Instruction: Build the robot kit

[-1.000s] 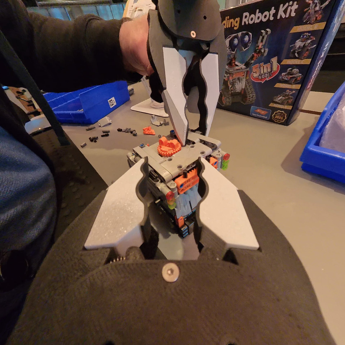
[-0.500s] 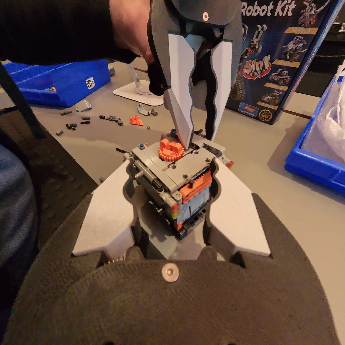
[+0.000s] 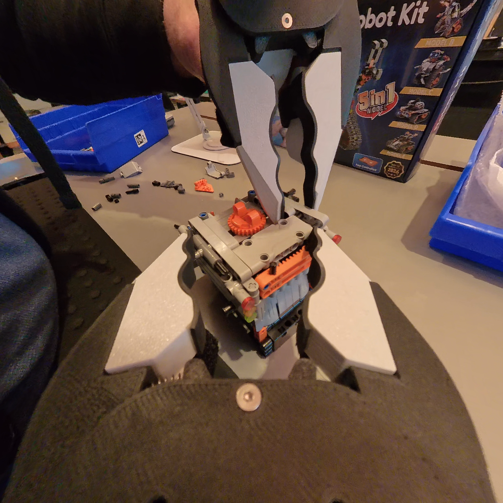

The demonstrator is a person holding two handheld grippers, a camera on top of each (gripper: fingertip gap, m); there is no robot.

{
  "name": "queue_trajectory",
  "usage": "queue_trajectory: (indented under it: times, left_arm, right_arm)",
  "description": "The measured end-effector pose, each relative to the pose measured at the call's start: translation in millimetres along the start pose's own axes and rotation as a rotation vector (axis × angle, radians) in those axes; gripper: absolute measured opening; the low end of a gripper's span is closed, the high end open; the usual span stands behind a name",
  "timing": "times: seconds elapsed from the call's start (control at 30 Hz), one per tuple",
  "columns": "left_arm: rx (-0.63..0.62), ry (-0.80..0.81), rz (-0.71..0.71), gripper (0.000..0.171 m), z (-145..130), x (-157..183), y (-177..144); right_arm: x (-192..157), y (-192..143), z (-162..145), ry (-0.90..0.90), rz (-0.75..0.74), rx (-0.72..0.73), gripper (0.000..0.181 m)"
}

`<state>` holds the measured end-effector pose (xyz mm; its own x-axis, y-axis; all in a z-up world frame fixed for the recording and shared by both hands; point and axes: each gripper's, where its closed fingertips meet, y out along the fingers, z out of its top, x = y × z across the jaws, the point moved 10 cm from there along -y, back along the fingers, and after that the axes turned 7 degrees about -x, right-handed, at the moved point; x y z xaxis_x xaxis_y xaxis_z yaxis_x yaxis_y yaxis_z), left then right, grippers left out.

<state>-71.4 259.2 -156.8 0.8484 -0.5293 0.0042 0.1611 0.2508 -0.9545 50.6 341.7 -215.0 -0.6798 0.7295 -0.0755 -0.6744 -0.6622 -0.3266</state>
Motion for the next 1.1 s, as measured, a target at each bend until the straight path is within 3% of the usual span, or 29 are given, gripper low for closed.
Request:
queue_trajectory:
  times: [0.33, 0.47, 0.57, 0.73, 0.9, 1.03, 1.1]
  left_arm:
    - [0.053, -0.177, -0.032, 0.022, -6, -8, 0]
    - [0.107, -0.278, -0.069, 0.037, -17, -11, -10]
    - [0.188, -0.379, -0.04, 0.037, -35, -9, -29]
    - [0.29, -0.541, -0.007, 0.035, -62, 16, -33]
    - [0.406, -0.659, -0.027, 0.039, -70, 38, -10]
    - [0.509, -0.711, -0.011, 0.039, -76, 41, -2]
    - [0.549, -0.706, -0.019, 0.039, -79, 40, 0]
  right_arm:
    - [-7, -11, 13, -0.045, -0.075, -0.089, 0.079]
    - [-5, -25, 26, -0.025, -0.028, -0.037, 0.064]
    - [12, -29, 38, -0.03, 0.006, -0.068, 0.056]
    - [36, 0, 64, -0.203, 0.153, -0.233, 0.037]
    - [44, 46, 70, -0.386, 0.343, -0.414, 0.036]
    - [50, 56, 72, -0.432, 0.412, -0.504, 0.023]
    - [52, 58, 73, -0.445, 0.435, -0.525, 0.024]
